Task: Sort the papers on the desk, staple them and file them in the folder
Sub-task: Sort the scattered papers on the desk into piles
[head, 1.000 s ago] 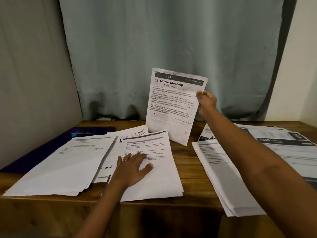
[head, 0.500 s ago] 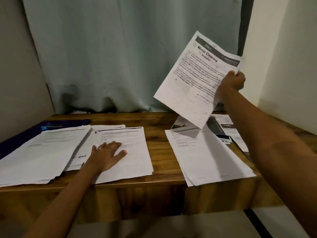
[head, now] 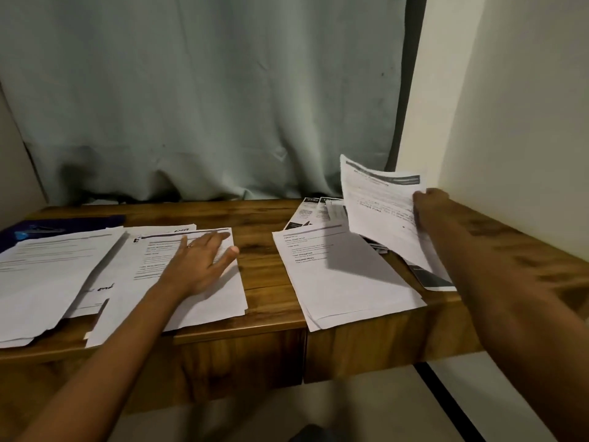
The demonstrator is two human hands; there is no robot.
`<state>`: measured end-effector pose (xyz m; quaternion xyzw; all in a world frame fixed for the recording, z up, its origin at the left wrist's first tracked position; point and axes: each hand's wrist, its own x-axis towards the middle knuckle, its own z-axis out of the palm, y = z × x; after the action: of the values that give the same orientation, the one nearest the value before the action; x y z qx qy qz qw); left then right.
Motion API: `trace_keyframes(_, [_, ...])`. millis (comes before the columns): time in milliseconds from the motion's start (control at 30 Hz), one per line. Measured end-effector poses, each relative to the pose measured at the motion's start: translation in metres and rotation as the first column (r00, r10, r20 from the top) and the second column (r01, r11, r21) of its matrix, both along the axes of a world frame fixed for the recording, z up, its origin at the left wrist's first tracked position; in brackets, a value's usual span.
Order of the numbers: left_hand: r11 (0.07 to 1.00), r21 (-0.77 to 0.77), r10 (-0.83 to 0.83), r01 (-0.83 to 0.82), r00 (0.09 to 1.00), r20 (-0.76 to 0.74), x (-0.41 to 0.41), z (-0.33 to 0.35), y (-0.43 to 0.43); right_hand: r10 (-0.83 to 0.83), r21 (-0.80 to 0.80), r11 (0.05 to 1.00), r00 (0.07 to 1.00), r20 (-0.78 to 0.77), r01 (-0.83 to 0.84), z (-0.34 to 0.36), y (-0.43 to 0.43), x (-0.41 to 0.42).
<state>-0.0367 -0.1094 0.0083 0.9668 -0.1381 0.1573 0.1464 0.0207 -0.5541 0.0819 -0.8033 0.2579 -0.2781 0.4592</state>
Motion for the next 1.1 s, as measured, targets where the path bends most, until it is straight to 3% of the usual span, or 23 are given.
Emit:
trace_keyframes(100, [0.985, -0.150, -0.086, 0.090, 0.996, 0.033, -0.003, 0.007, -0.042, 0.076, 0.011, 0.997, 0.990, 0.122, -0.078, -0.026, 0.029, 0.014])
trace_keyframes(233, [0.964, -0.217, -0.149, 0.150, 0.989, 0.022, -0.008, 0.007, -0.096, 0.196, -0.080, 0.979, 0.978, 0.073, -0.190, -0.054, 0.065, 0.029])
trace_keyframes(400, [0.957, -0.112, -0.284, 0.269, 0.948, -0.146, 0.003, -0.019, -0.135, 0.302, -0.209, 0.930, 0.952, -0.042, -0.304, -0.082, 0.077, 0.049])
trace_keyframes(533, [0.965, 0.053, -0.235, 0.259, 0.932, -0.275, 0.009, -0.035, -0.152, 0.338, -0.247, 0.906, 0.939, -0.065, -0.343, -0.081, 0.065, 0.050])
trace_keyframes(700, [0.961, 0.112, -0.211, 0.252, 0.934, -0.289, 0.012, -0.040, -0.153, 0.060, -0.378, 0.922, 0.996, -0.071, -0.083, -0.057, -0.015, 0.046])
trace_keyframes(800, [0.963, 0.114, -0.207, 0.244, 0.941, -0.267, 0.012, -0.042, -0.153, -0.138, -0.511, 0.860, 0.956, -0.258, -0.014, -0.066, -0.072, 0.030])
trace_keyframes(867, [0.963, 0.108, -0.212, 0.247, 0.942, -0.262, 0.013, -0.043, -0.153, -0.223, -0.507, 0.862, 0.905, -0.362, 0.009, -0.076, -0.102, 0.016])
trace_keyframes(1000, [0.964, 0.100, -0.212, 0.246, 0.940, -0.268, 0.013, -0.044, -0.153, -0.235, -0.419, 0.908, 0.819, -0.523, -0.008, -0.087, -0.138, 0.006])
trace_keyframes(1100, [0.964, 0.116, -0.206, 0.241, 0.944, -0.256, 0.011, -0.043, -0.154, -0.212, -0.415, 0.909, 0.808, -0.549, -0.044, -0.085, -0.145, 0.005])
